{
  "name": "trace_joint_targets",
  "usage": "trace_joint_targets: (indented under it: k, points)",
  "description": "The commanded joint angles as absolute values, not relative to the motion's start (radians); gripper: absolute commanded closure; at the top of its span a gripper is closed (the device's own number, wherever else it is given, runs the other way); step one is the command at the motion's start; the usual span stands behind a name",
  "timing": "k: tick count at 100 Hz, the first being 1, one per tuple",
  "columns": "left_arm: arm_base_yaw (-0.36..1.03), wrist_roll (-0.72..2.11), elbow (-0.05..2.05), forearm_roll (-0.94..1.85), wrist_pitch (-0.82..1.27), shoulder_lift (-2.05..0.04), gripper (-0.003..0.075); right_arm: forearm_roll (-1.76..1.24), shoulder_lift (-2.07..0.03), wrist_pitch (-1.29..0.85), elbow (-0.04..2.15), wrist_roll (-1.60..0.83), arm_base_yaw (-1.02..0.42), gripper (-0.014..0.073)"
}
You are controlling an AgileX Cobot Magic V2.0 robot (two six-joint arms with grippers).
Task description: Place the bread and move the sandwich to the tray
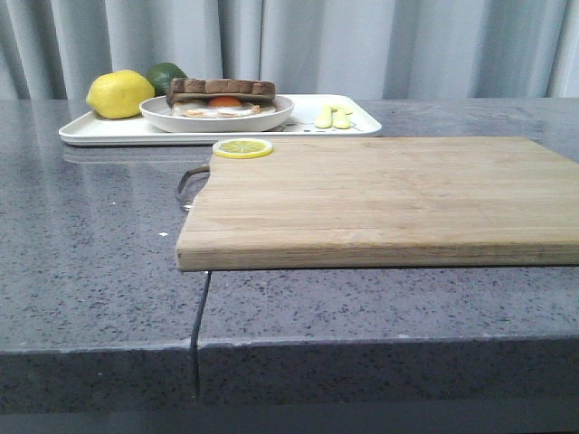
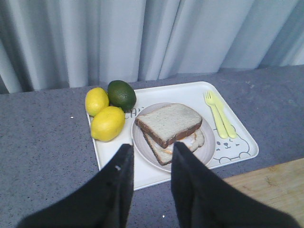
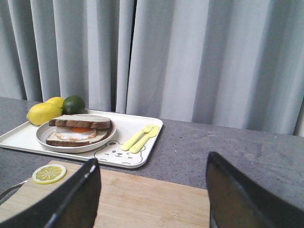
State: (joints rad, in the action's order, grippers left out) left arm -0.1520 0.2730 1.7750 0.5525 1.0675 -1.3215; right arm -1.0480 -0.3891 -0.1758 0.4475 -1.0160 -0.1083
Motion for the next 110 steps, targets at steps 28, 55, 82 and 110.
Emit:
trace_joint_targets:
  k: [28,55,82,110]
  points:
    - [-0.145,0.33,1.044,0.58,0.543,-0.734,0.054,-1.064,-0.393,-0.203,0.472,-1.025,-0.104,0.0118]
    - [-0.145,0.33,0.599,0.58,0.398,-0.333,0.054,-0.985,-0.264,-0.243,0.467,-1.025,-0.104,0.0118]
    - [-0.145,0.33,0.424,0.58,0.42,-0.046,0.054,-0.946,-0.077,-0.273,0.378,-1.025,-0.104,0.0118]
    - [-0.145,0.33,0.368,0.58,0.468,0.038,0.0542,-0.903,0.002,-0.223,0.281,-1.025,-0.104,0.0118]
